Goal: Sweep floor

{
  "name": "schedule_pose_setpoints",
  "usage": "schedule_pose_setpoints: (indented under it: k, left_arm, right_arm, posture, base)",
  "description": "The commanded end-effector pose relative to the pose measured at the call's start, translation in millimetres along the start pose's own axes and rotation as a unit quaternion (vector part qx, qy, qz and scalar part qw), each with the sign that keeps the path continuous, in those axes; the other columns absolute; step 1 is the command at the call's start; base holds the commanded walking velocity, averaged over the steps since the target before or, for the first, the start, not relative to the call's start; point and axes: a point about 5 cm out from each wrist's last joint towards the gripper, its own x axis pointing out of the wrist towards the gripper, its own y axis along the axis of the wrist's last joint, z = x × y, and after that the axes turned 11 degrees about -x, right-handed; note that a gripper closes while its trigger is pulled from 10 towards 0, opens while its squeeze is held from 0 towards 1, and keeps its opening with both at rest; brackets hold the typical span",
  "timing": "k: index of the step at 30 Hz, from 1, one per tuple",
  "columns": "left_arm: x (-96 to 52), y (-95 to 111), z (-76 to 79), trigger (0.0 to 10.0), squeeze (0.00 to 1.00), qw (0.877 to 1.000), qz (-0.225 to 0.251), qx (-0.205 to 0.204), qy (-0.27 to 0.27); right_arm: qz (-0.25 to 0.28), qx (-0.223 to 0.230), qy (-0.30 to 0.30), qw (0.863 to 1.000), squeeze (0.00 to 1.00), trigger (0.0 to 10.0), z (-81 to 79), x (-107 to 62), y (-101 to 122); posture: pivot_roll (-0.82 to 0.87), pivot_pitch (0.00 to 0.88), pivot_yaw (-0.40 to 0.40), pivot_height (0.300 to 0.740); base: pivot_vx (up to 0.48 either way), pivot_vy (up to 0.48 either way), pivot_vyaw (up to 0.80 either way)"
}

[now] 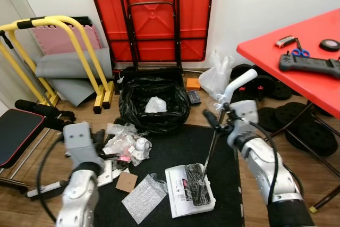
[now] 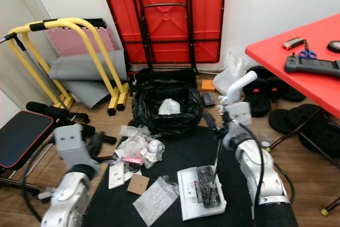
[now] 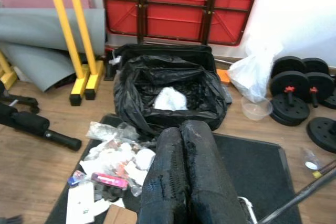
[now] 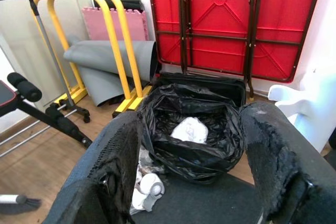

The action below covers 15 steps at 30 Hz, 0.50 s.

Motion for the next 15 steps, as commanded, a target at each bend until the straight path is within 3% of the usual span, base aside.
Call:
schedule_pose_setpoints:
  k: [1, 8, 10, 12, 14, 15]
  left_arm:
    - [-0.6, -2.5, -5.5, 10.0, 0.00, 1.000, -0.009, 0.002, 0.008]
    - [-0.5, -9.2, -17.4, 10.0, 0.00, 0.999, -0.023, -0.002, 0.026]
    - [-4.4, -28.2, -44.1, 10.0, 0.00, 0.995, -0.061, -0.010, 0.075]
    - [-4.4, -28.2, -44.1, 10.0, 0.00, 0.995, -0.061, -0.010, 0.075]
    - [-17.3, -59.4, -80.1, 10.0, 0.00, 0.983, -0.123, -0.023, 0.138]
    - [-17.3, -59.4, -80.1, 10.0, 0.00, 0.983, -0.123, -0.023, 0.138]
  right_arm:
    - [0.003, 0.002, 0.002, 1.000, 0.00, 10.0, 0.8, 0.2, 0.2]
    - [-0.030, -0.015, 0.020, 0.999, 0.00, 10.0, -1.2, 2.1, -13.3]
    - [-0.105, -0.040, 0.041, 0.993, 0.00, 10.0, 1.8, -7.0, -41.6]
    - [-0.105, -0.040, 0.041, 0.993, 0.00, 10.0, 1.8, -7.0, -41.6]
    - [-0.188, -0.046, 0.029, 0.981, 0.00, 10.0, 15.4, -23.7, -74.9]
    - [-0.188, -0.046, 0.029, 0.981, 0.00, 10.0, 15.4, -23.7, -74.9]
  posture:
    - [-0.02, 0.000, 0.026, 0.740]
    - [-0.02, 0.000, 0.026, 0.740]
    - [-0.02, 0.000, 0.024, 0.740]
    - [-0.02, 0.000, 0.024, 0.740]
    - [-0.03, 0.000, 0.025, 0.740]
    - [-0.03, 0.000, 0.025, 0.740]
  base:
    - [0.000, 0.000, 0.00]
    - [0.000, 0.000, 0.00]
    - [0.000, 0.000, 0.00]
    - [0.000, 0.000, 0.00]
    - [0.000, 0.000, 0.00]
    - [0.000, 0.000, 0.00]
